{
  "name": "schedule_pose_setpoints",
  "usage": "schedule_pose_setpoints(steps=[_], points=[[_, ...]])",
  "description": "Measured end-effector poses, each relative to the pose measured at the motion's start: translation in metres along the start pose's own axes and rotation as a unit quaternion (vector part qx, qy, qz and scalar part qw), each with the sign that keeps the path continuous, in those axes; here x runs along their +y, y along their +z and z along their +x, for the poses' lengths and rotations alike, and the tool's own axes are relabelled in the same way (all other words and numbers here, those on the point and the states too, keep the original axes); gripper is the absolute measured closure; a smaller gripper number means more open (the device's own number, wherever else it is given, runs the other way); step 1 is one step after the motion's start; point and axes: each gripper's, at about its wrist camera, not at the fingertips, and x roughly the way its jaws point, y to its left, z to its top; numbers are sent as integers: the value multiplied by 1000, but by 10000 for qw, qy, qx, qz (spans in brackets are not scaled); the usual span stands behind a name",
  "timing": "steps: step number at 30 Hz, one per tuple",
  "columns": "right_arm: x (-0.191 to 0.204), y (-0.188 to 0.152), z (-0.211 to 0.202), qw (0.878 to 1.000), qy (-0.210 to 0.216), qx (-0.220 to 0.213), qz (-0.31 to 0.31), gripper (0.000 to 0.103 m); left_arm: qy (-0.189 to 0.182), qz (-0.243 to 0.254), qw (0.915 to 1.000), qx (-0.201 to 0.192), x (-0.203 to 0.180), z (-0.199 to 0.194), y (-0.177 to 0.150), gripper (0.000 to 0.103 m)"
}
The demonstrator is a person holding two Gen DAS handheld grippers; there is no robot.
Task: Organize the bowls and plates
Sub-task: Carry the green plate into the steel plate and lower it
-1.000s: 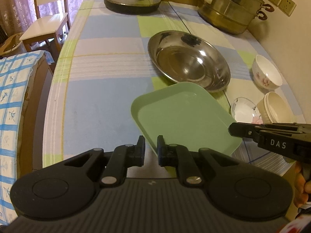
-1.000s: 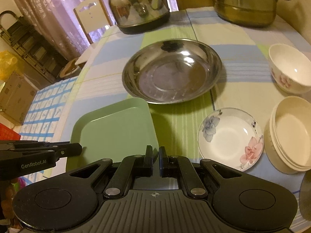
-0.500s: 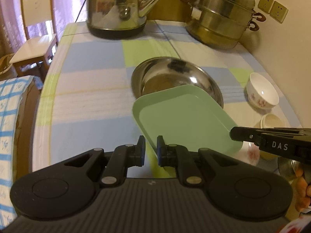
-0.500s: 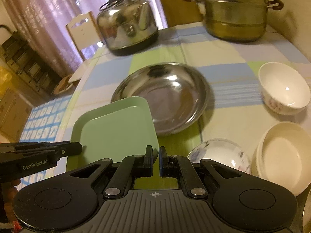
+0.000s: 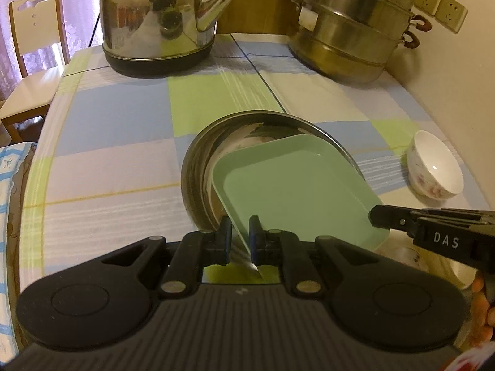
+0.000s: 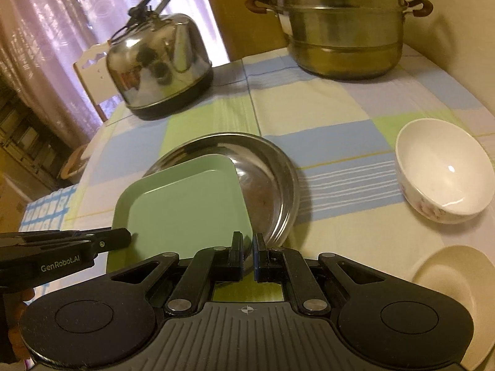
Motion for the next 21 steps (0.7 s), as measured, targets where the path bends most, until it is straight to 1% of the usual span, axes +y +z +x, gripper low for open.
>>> schedule_pose_setpoints(steps=[12,21], points=[[-9,12,39,9995,-174,252,64,97,12,23,9996,294,7,44,14,92],[-12,16,51,9989,-234,390,102,97,-16,-10,9991,435,10,58,16,92]])
